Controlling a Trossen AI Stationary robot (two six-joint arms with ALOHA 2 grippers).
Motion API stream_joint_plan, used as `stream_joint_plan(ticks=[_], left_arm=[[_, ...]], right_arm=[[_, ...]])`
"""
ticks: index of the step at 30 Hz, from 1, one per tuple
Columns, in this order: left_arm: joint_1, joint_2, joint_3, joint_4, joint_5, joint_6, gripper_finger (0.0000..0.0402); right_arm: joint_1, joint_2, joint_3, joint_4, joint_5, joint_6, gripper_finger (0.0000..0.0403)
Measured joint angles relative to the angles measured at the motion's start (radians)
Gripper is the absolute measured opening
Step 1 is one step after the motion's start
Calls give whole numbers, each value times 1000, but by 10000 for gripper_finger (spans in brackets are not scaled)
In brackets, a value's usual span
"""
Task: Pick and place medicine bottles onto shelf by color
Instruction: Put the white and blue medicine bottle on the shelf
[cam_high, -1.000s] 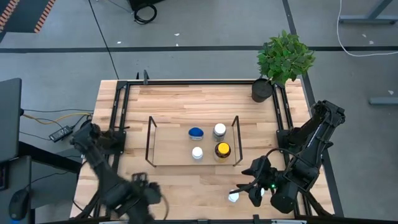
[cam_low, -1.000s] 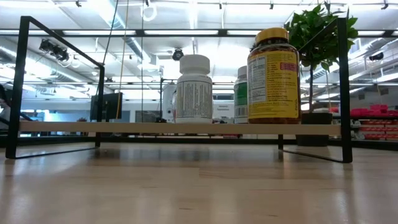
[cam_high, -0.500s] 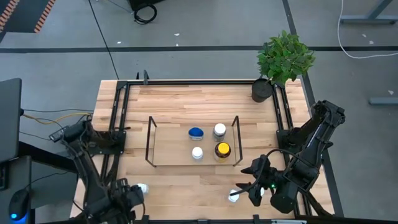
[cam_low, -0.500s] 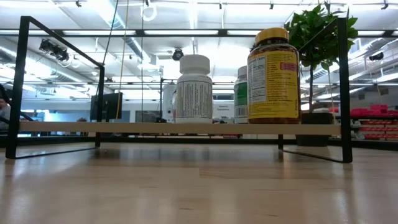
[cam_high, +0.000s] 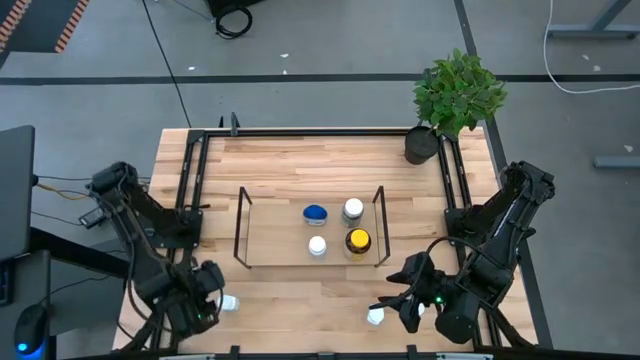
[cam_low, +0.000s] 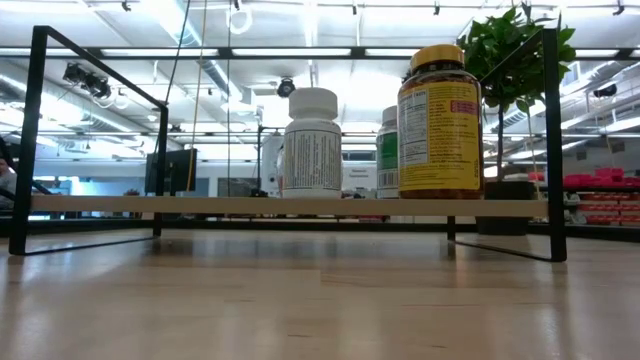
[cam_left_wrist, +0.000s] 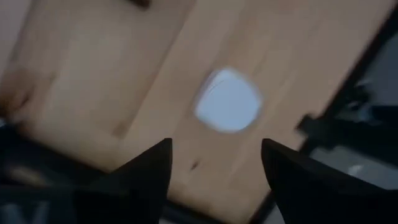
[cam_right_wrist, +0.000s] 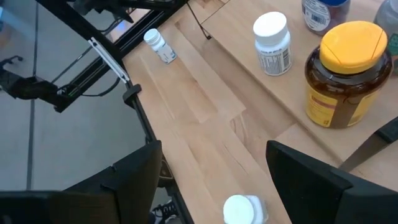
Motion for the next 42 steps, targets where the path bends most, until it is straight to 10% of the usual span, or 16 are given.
stream_joint_plan(ticks=[13,42], left_arm=[[31,24,-27,116,-8,207,10],[97,133,-157,462,124,284,2]], right_arm=[[0,0,0,-1,9,-5,293],[0,0,0,-1,-29,21,293]])
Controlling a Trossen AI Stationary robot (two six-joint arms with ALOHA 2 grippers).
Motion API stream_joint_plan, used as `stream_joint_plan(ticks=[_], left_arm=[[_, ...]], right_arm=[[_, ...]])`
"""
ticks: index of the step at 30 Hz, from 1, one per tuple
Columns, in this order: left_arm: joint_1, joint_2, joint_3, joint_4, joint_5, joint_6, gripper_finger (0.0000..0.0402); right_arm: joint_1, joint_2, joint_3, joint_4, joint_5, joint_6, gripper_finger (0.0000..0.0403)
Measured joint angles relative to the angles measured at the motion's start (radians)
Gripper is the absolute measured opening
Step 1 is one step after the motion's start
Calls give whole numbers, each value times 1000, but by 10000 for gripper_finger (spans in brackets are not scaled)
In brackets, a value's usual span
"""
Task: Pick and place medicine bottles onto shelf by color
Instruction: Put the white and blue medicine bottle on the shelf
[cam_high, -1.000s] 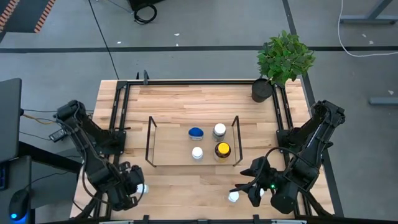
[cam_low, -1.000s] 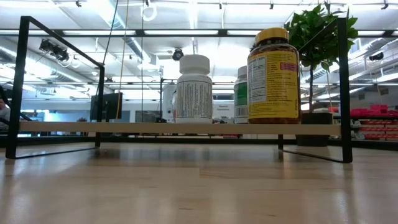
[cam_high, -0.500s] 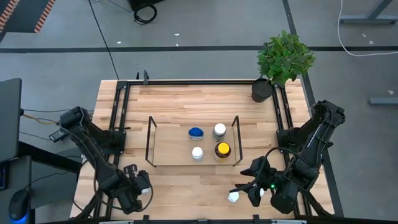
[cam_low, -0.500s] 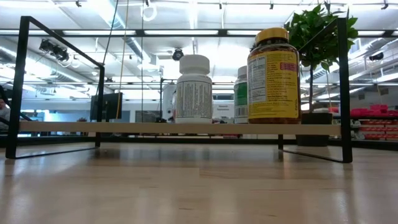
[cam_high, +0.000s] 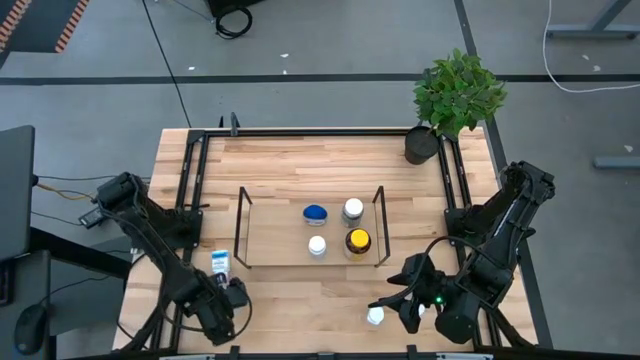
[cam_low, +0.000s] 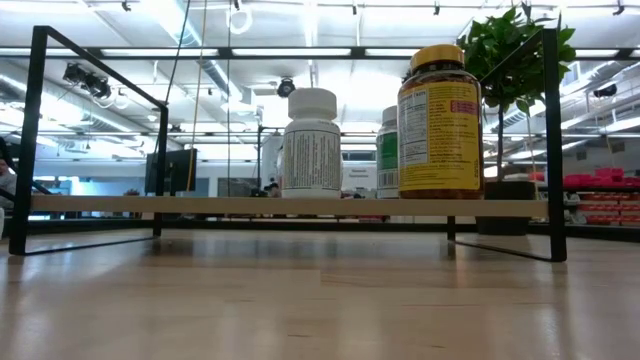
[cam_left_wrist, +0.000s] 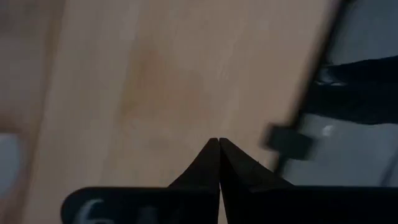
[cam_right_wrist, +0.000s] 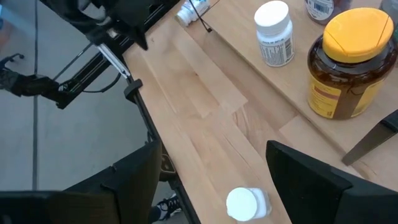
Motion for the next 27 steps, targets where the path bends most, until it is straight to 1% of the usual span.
stream_joint_plan(ticks=[3,5,8,12,15,17,19,24,27], left_arm=[[1,-7,53,-44,0,20,2],[-5,-28,108,-129,-1,23,3],[-21,-57,210,-341,-18,25,4],[-58,-99,348,-677,-109,-5,5],[-80,-127,377,-864,-135,-30,24],[-82,-144,372,-912,-135,-37,53],[-81,-169,332,-896,-135,-36,93],[-57,-176,214,-878,-131,-70,219],[-32,-176,144,-850,-103,-82,292]], right_arm=[[0,0,0,0,0,-1,293],[0,0,0,-1,0,-8,293],[0,0,0,-1,0,-26,293],[0,0,0,-7,1,-30,293],[0,0,0,-7,13,-37,293],[0,0,0,-7,19,-39,293],[0,0,0,-7,19,-41,293],[0,0,0,-7,18,-22,293],[0,0,0,-6,3,-13,293]])
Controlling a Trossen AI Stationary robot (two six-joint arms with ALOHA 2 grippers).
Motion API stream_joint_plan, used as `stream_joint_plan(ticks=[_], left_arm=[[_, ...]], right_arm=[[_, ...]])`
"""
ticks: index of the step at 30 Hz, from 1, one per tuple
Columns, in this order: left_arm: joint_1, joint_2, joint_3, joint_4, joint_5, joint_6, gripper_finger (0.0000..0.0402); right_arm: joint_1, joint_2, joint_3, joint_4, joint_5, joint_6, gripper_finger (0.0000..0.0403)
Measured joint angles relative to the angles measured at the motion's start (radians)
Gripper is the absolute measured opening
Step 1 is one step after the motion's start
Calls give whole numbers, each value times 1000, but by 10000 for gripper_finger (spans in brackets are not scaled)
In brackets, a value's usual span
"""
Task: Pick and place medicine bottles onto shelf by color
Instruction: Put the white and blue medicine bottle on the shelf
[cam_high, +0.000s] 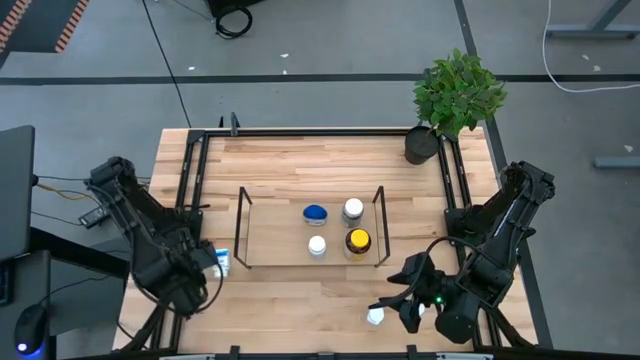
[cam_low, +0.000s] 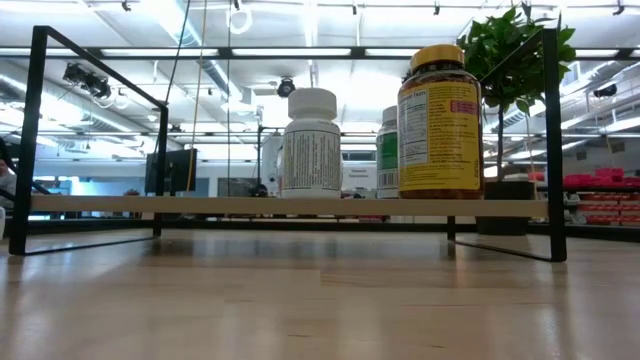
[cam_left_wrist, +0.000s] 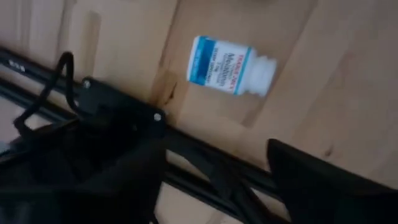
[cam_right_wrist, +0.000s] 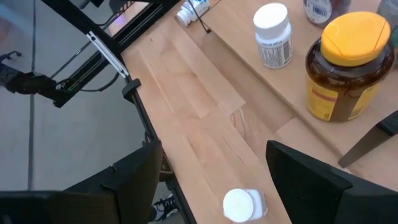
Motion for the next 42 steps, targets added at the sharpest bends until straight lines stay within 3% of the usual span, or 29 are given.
stream_joint_plan(ticks=[4,9,14,17,23,36,42], left_arm=[[30,-21,-112,139,26,6,355],[61,-27,-239,221,68,-105,366],[66,-27,-287,248,-78,-232,360],[66,-27,-313,276,-164,-138,360],[66,-27,-402,412,-118,124,359],[66,-35,-436,492,-169,263,345],[66,-34,-437,655,-98,286,314]], right_arm=[[0,0,0,2,-3,0,293],[-11,0,0,2,2,7,293],[-28,0,0,3,3,19,293],[-36,0,0,6,1,16,293],[-36,0,0,6,-5,14,293],[-65,0,0,6,-42,9,293],[-101,0,0,6,-44,-35,293]])
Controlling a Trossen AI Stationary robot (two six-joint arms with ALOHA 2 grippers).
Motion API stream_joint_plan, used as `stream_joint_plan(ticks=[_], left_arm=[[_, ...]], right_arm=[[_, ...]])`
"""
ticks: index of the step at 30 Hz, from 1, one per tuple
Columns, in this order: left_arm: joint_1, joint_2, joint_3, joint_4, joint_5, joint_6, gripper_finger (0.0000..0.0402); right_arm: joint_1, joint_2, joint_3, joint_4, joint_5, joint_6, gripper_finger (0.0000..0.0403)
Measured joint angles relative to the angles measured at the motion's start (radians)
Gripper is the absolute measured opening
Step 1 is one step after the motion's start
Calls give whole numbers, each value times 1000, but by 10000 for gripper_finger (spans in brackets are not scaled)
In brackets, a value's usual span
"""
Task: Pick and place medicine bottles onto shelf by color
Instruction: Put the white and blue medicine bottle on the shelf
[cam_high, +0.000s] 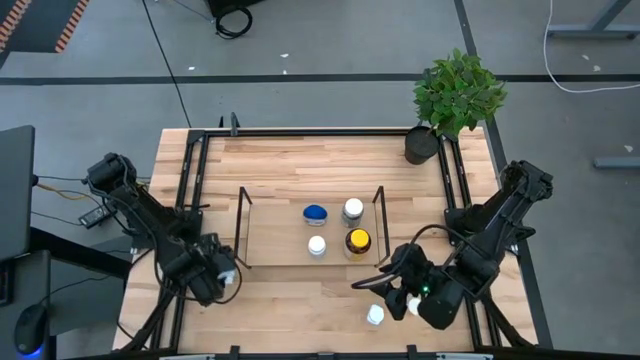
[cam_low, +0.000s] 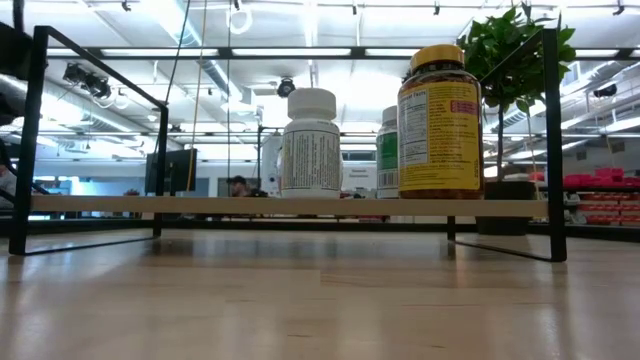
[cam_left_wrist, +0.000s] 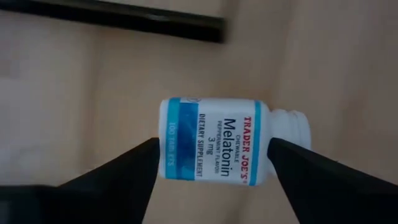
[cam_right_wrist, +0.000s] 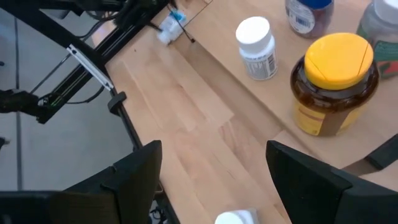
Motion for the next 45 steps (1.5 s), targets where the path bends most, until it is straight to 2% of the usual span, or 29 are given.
stream_joint_plan(ticks=[3,9,16,19,24,27,31,34,37,41,45], left_arm=[[-2,1,2,60,54,-13,300],[-2,5,44,116,89,-51,283],[-29,22,54,391,88,-77,271],[-39,43,56,442,106,-109,266],[-42,52,117,312,108,-311,254],[-65,52,178,176,49,-467,241],[-98,51,235,-12,-11,-832,222],[-121,55,243,-51,-20,-1078,210],[-107,89,243,-23,27,-1104,202],[-70,167,243,36,32,-1112,199],[-52,241,264,10,63,-1127,197]], right_arm=[[-9,0,0,0,-9,-13,293],[-13,0,0,0,-9,-34,293],[-11,0,0,0,-9,-57,293],[-11,0,0,1,-18,-50,293],[-11,0,0,25,-69,-48,293],[-11,0,0,38,-76,-41,293],[-8,0,0,57,-77,-41,293],[-4,0,0,65,-77,-41,293],[1,0,0,64,-76,-46,293],[8,0,0,65,-80,-55,293],[37,0,0,79,-87,-22,293]])
